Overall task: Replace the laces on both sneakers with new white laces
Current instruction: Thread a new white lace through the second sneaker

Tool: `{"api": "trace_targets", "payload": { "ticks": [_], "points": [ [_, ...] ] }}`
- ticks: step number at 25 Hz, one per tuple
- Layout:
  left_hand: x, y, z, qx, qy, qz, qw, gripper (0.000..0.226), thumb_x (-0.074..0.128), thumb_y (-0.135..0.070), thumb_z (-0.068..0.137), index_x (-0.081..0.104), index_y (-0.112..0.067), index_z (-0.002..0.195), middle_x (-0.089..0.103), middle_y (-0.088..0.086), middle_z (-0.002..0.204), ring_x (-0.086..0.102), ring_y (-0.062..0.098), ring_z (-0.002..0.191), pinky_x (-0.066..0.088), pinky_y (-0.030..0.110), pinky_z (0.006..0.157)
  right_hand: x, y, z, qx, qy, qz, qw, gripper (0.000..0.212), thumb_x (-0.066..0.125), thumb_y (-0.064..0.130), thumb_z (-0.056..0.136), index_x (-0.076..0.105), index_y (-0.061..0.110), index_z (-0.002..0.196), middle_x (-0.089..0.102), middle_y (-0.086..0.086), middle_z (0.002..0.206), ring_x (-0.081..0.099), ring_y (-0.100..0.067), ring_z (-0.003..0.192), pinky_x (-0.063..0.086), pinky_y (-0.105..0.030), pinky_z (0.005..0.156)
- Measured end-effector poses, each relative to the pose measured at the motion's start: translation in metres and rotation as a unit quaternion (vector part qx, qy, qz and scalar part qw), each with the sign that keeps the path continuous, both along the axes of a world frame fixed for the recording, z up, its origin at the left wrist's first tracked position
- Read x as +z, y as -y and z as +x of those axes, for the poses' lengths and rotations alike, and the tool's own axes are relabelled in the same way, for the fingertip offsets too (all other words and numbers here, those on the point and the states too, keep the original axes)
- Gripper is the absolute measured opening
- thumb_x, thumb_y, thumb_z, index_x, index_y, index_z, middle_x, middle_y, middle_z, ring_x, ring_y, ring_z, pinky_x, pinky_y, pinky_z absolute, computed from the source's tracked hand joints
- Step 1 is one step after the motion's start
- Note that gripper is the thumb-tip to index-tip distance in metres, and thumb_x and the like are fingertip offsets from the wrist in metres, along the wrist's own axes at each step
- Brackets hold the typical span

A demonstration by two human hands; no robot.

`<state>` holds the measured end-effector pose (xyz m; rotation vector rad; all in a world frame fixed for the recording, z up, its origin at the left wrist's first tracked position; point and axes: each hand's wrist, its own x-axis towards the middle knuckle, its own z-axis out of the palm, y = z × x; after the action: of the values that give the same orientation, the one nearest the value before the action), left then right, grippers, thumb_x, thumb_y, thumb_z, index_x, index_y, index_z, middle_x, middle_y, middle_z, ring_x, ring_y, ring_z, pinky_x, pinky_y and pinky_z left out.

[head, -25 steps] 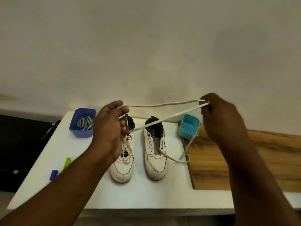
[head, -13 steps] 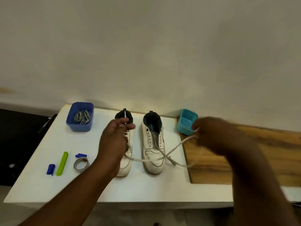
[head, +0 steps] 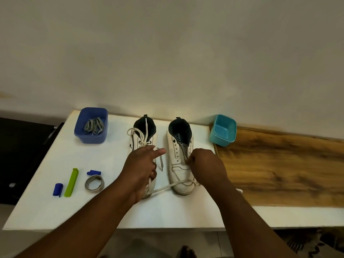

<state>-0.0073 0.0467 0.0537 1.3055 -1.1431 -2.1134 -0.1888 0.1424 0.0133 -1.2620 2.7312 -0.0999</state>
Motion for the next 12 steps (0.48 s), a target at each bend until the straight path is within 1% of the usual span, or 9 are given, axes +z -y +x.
{"api": "trace_targets", "payload": {
  "ticks": [1, 2, 5, 6, 8, 10, 11, 12],
  "points": [
    [0.000, 0.000, 0.000, -0.006, -0.004, 0.000, 1.000, 0.020, 0.059, -0.017, 0.098, 0.067, -0.018, 0.116, 0.073, -0.006, 0.101, 0.031, 0.010, 0.055, 0.028, 0.024, 0.052, -0.001, -0.002, -0.002, 0.005, -0.006, 0.004, 1.000, 0.021, 0.057, 0.039, 0.101, 0.070, 0.024, 0.104, 0.071, 0.002, 0.101, 0.068, -0.020, 0.091, 0.043, -0.027, 0.067],
    [0.000, 0.000, 0.000, -0.015, -0.009, -0.001, 1.000, 0.017, 0.058, -0.019, 0.100, 0.066, -0.018, 0.115, 0.076, -0.007, 0.103, 0.029, 0.011, 0.056, 0.028, 0.024, 0.052, -0.002, -0.004, -0.004, 0.007, 0.001, 0.009, 1.000, 0.021, 0.057, 0.038, 0.101, 0.070, 0.022, 0.103, 0.071, 0.001, 0.101, 0.068, -0.020, 0.092, 0.044, -0.027, 0.068],
    [-0.003, -0.003, -0.001, -0.034, -0.003, 0.006, 0.999, 0.020, 0.051, -0.013, 0.103, 0.061, -0.015, 0.120, 0.078, -0.006, 0.103, 0.028, 0.010, 0.057, 0.028, 0.020, 0.049, 0.000, -0.010, -0.003, 0.013, 0.061, 0.028, 0.998, 0.020, 0.056, 0.039, 0.100, 0.064, 0.022, 0.093, 0.069, 0.000, 0.096, 0.066, -0.021, 0.087, 0.046, -0.029, 0.068],
    [-0.006, -0.003, -0.001, -0.037, 0.007, 0.016, 0.999, 0.021, 0.049, -0.010, 0.104, 0.060, -0.014, 0.121, 0.078, -0.005, 0.102, 0.031, 0.009, 0.056, 0.030, 0.019, 0.047, 0.003, -0.011, -0.001, 0.015, 0.062, 0.030, 0.998, 0.019, 0.055, 0.039, 0.101, 0.062, 0.023, 0.093, 0.068, 0.000, 0.095, 0.064, -0.021, 0.085, 0.046, -0.029, 0.068],
    [-0.010, -0.003, -0.002, -0.027, 0.016, 0.049, 0.998, 0.024, 0.046, -0.006, 0.102, 0.062, -0.011, 0.121, 0.079, -0.003, 0.100, 0.039, 0.007, 0.055, 0.034, 0.017, 0.046, 0.019, -0.013, 0.000, -0.010, 0.006, 0.004, 1.000, 0.020, 0.053, 0.038, 0.099, 0.060, 0.021, 0.092, 0.067, 0.000, 0.088, 0.061, -0.019, 0.077, 0.045, -0.029, 0.064],
    [-0.012, -0.001, -0.003, -0.003, 0.015, 0.091, 0.996, 0.028, 0.044, -0.004, 0.099, 0.069, -0.007, 0.111, 0.076, -0.001, 0.098, 0.045, 0.007, 0.058, 0.038, 0.018, 0.049, 0.046, -0.023, -0.007, -0.070, -0.056, -0.045, 0.995, 0.018, 0.056, 0.036, 0.092, 0.058, 0.020, 0.085, 0.061, 0.003, 0.076, 0.059, -0.017, 0.068, 0.043, -0.027, 0.058],
    [-0.011, -0.001, -0.003, 0.006, 0.005, 0.109, 0.994, 0.031, 0.042, -0.001, 0.096, 0.071, -0.006, 0.106, 0.073, 0.001, 0.096, 0.046, 0.007, 0.059, 0.038, 0.019, 0.050, 0.058, -0.029, -0.011, -0.099, -0.062, -0.036, 0.993, 0.016, 0.059, 0.034, 0.089, 0.057, 0.020, 0.083, 0.059, 0.004, 0.073, 0.059, -0.015, 0.066, 0.043, -0.027, 0.057],
    [-0.010, 0.000, -0.004, 0.014, -0.013, 0.127, 0.992, 0.035, 0.040, 0.002, 0.093, 0.072, -0.006, 0.103, 0.070, 0.002, 0.095, 0.046, 0.008, 0.059, 0.038, 0.019, 0.049, 0.067, -0.036, -0.017, -0.115, -0.049, 0.006, 0.992, 0.015, 0.063, 0.034, 0.088, 0.057, 0.021, 0.083, 0.059, 0.005, 0.074, 0.059, -0.015, 0.068, 0.045, -0.028, 0.058]
  ]
}}
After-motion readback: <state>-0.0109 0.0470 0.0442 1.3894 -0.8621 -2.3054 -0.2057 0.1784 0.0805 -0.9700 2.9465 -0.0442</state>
